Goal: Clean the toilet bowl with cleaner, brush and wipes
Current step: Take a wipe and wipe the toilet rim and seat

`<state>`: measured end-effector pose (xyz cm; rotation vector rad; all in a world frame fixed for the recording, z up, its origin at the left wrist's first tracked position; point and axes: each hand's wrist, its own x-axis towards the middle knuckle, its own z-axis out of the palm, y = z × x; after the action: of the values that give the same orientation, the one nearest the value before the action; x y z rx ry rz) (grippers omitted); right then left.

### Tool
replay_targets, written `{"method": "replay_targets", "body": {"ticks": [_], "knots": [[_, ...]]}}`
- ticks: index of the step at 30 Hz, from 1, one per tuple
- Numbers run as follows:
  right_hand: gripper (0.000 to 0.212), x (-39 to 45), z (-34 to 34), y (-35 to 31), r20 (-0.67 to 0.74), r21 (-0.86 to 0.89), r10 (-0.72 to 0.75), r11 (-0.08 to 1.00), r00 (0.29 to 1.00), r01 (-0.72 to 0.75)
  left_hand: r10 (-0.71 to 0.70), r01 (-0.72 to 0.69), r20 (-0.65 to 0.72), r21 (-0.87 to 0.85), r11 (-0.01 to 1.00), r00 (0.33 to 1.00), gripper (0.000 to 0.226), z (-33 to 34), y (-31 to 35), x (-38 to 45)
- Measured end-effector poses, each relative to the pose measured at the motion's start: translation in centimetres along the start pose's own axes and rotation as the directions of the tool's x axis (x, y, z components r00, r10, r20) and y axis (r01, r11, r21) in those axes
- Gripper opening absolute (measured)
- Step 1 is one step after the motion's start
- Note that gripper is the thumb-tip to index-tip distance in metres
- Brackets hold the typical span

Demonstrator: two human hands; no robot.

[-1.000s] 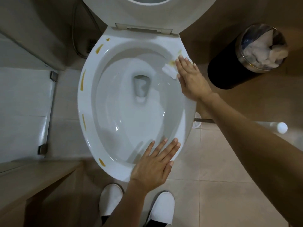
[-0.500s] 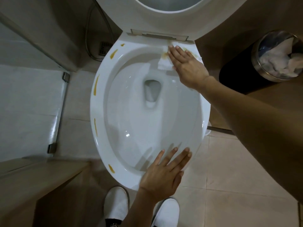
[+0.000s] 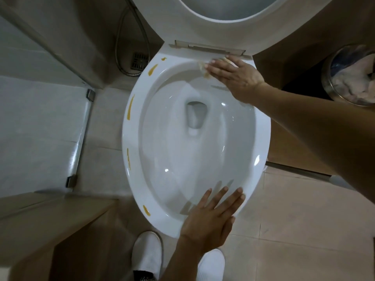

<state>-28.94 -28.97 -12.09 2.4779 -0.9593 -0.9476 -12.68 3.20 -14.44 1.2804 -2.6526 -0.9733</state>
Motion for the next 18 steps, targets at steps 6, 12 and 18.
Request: {"method": "replay_targets", "body": {"ticks": [6,12,18], "knots": [[0.066,-1.4,-0.2,-0.1,0.046,-0.13,0.028,0.991,0.999,-0.022,0.006,-0.006,-0.01,-0.008,1.0,1.0,0.057,0.1,0.0,-0.1],[0.066,1.3,-2.4,0.5,-0.011,-0.14,-0.104,0.985,0.995,0.101,0.014,-0.014,0.006,-0.008,1.0,1.0,0.059,0.2,-0.1,-0.1],[0.066,-0.2,-1.7,0.6,0.014,-0.147,-0.061,0.987,0.998,0.063,0.011,-0.011,0.001,0.004,1.0,1.0,0.056,0.2,-0.2,0.0]]}}
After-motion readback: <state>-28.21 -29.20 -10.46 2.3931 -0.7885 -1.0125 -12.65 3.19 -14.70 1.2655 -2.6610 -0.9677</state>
